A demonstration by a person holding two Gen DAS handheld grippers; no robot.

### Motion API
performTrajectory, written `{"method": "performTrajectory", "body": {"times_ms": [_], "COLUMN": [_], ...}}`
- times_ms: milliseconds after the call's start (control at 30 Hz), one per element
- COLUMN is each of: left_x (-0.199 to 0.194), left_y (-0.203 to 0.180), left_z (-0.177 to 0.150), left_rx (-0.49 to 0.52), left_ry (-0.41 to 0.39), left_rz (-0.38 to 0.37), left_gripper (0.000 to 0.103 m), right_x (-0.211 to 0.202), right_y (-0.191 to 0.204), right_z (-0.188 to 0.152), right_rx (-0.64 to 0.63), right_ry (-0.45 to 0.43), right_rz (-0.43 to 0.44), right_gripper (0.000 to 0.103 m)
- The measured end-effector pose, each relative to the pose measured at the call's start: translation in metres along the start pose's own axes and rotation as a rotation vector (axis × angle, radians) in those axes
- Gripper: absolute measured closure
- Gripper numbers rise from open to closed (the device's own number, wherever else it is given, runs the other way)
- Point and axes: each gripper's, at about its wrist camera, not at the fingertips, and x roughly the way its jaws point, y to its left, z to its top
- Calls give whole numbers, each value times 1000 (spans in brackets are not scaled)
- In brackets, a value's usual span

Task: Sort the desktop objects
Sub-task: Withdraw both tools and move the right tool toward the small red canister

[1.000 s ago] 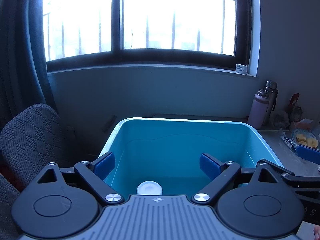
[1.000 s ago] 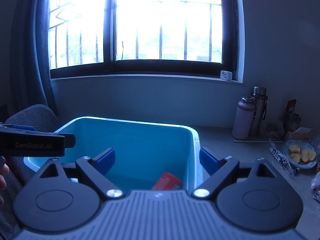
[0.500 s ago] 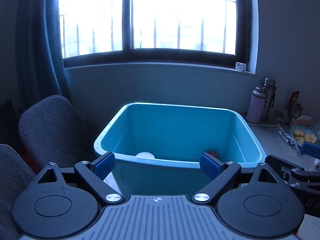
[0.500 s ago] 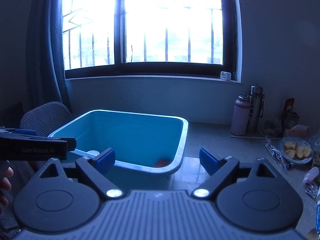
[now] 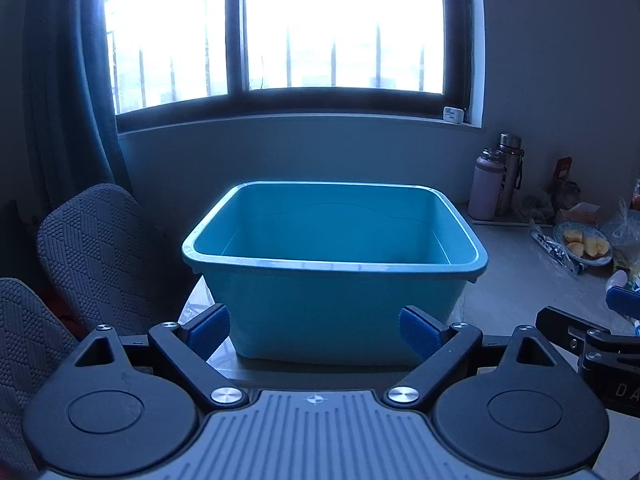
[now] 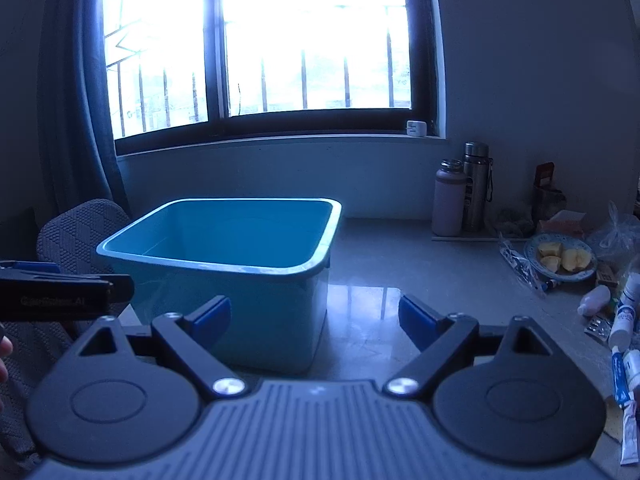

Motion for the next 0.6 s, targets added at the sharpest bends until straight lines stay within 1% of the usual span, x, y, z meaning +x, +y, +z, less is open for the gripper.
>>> {"method": "performTrajectory", "body": {"times_ms": [100, 267, 467, 600], "left_x": [-9, -24, -37, -46], "left_y": [1, 2, 5, 5], "left_z": [-16, -51, -89, -110], "left_rx": [8, 8, 6, 10], "left_ry": [14, 53, 83, 99], "left_rz": [-19, -37, -53, -57], "left_gripper": [10, 10, 10, 10], "right_x": [-13, -36, -61, -73], "right_y": [-2, 0, 6, 6], "right_z": [-11, -39, -70, -83], "right_rx": [16, 22, 12, 23], "right_ry": [13, 49, 85, 89], "right_rz": [-36, -66, -84, -95], "right_gripper": [12, 12, 12, 12]}}
